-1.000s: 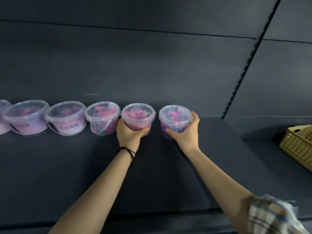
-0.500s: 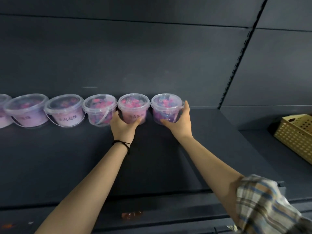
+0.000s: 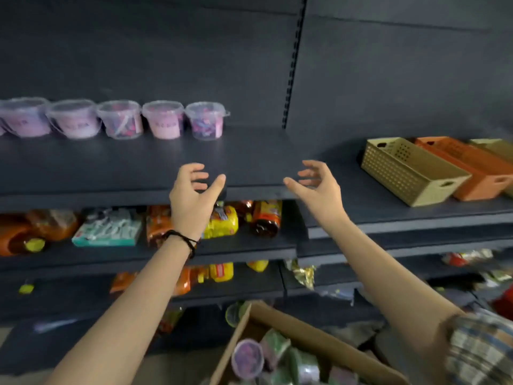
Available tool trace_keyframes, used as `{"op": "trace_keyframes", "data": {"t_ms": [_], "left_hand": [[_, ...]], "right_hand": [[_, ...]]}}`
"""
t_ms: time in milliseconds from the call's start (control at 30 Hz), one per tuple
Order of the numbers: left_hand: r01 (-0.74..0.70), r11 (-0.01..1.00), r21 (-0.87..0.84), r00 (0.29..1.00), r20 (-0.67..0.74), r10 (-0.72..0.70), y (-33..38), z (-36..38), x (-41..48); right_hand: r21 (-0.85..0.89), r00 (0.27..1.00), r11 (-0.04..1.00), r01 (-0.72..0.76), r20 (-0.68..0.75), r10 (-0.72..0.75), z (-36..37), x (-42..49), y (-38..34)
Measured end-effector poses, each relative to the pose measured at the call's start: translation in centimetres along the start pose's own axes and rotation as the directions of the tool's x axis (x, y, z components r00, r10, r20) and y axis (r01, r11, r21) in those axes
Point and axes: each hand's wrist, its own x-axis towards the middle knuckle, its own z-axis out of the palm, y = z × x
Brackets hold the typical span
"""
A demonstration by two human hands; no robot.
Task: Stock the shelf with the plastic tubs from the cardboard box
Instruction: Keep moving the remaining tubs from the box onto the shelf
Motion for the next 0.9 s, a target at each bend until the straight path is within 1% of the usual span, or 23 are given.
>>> {"op": "trace_keyframes", "data": {"t_ms": [67, 133, 200, 300, 400, 500, 600, 700, 767, 833, 900], "left_hand": [[0.008, 1.000, 0.022, 0.996, 0.083, -0.010, 0.1, 1.4, -5.3], [0.077, 0.994, 0.079, 0.977, 0.192, -0.091, -0.7, 2.8, -9.7], [0.149, 0.977, 0.153, 0.946, 0.264, -0.186, -2.2, 4.0, -13.3], [0.231, 0.941, 0.246, 0.898, 0.319, -0.304, -5.3, 5.3, -17.7], [0.360, 0.882, 0.304, 0.823, 0.342, -0.454, -9.6, 6.6, -21.9], [0.452, 0.815, 0.362, 0.733, 0.370, -0.571, -14.9, 7.9, -26.7], [0.522, 0.744, 0.417, 0.616, 0.419, -0.667, -20.1, 9.3, -31.5], [0.611, 0.658, 0.441, 0.515, 0.410, -0.753, -24.8, 11.2, -35.7], [0.680, 0.590, 0.435, 0.444, 0.397, -0.803, -27.6, 12.6, -38.0], [0.730, 0.548, 0.408, 0.397, 0.399, -0.826, -30.2, 14.2, -39.8], [0.734, 0.528, 0.427, 0.389, 0.373, -0.843, -32.6, 15.8, -41.1]], "right_hand": [[-0.005, 0.998, 0.998, -0.057, 0.023, 0.057, -3.3, -3.4, 1.9], [-0.023, 0.989, 0.989, -0.146, 0.036, 0.147, -5.8, -6.1, 4.3], [-0.058, 0.970, 0.971, -0.232, 0.061, 0.236, -7.4, -8.2, 7.1], [-0.122, 0.937, 0.940, -0.320, 0.104, 0.333, -8.1, -10.9, 11.8], [-0.210, 0.891, 0.891, -0.402, 0.134, 0.433, -8.0, -13.9, 17.6], [-0.290, 0.818, 0.812, -0.507, 0.136, 0.559, -7.8, -17.9, 24.3], [-0.434, 0.742, 0.722, -0.539, 0.161, 0.651, -7.5, -22.3, 30.9], [-0.532, 0.649, 0.595, -0.603, 0.107, 0.753, -6.9, -26.4, 37.2], [-0.608, 0.569, 0.490, -0.625, 0.075, 0.819, -5.9, -28.8, 40.7], [-0.663, 0.501, 0.415, -0.624, 0.069, 0.863, -4.6, -30.3, 43.5], [-0.659, 0.449, 0.375, -0.652, 0.063, 0.891, -3.5, -31.2, 45.7]]}}
